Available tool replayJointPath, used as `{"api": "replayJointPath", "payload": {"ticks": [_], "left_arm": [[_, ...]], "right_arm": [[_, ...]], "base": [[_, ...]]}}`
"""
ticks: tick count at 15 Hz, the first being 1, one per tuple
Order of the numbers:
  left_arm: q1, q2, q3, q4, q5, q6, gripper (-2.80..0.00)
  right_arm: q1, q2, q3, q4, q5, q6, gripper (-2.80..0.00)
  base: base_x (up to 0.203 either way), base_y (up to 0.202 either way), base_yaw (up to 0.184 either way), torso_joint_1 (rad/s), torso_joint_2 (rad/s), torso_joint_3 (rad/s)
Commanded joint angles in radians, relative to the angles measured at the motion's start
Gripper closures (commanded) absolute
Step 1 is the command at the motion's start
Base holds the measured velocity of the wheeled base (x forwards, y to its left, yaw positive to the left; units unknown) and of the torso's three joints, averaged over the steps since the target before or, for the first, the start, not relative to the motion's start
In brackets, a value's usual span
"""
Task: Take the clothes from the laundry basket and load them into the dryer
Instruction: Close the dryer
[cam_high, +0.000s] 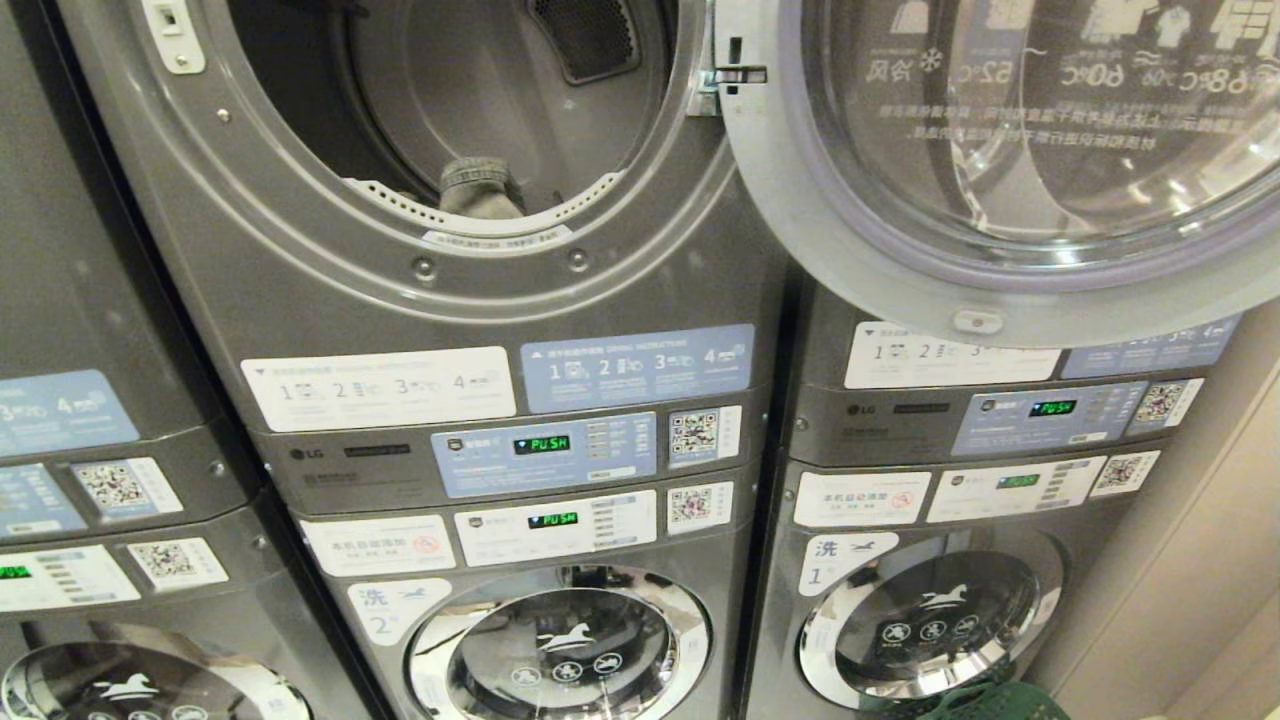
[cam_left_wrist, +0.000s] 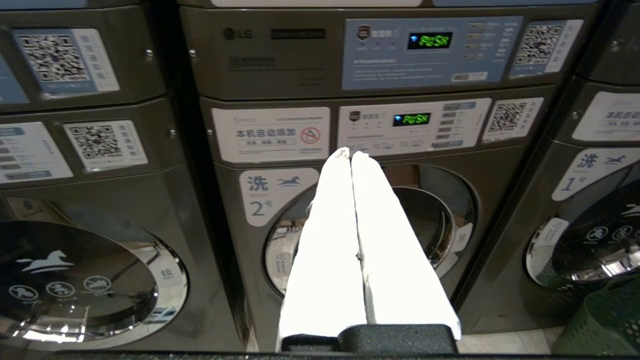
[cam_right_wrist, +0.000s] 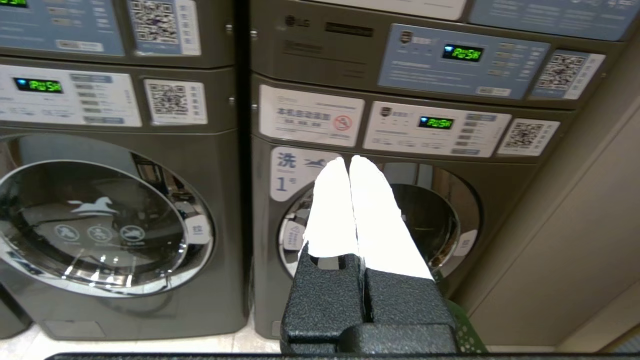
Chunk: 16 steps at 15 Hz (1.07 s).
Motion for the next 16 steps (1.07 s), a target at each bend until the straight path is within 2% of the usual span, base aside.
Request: {"api": "replayJointPath", "payload": {"ticks": [1,9,12,14,16], "left_arm": [[0.001,-0.002,0.0,-0.001,0.0,0.0,0.0],[0.001,-0.002,0.0,-0.001,0.0,0.0,0.0],[0.001,-0.002,0.0,-0.001,0.0,0.0,0.0],[0.001,-0.002,0.0,-0.001,0.0,0.0,0.0],[0.001,-0.002,0.0,-0.001,0.0,0.0,0.0]], "right_arm": [[0.001,0.0,0.0,0.0,0.001,-0.001,0.0],[0.001,0.0,0.0,0.0,0.003,-0.004,0.0],[0.001,0.0,0.0,-0.001,0.01,-0.019,0.0],[0.001,0.0,0.0,-0.001,0.011,-0.056,0.0],[0.001,0.0,0.0,-0.001,0.016,-0.068,0.0]], "base": [[0.0,-0.193,0.001,0.004,0.0,0.01],[0.0,-0.194,0.002,0.002,0.0,0.006],[0.0,-0.194,0.001,0.003,0.0,0.002],[0.0,-0.182,0.002,0.002,0.0,0.003],[0.0,-0.089,0.001,0.003,0.0,0.004]]}}
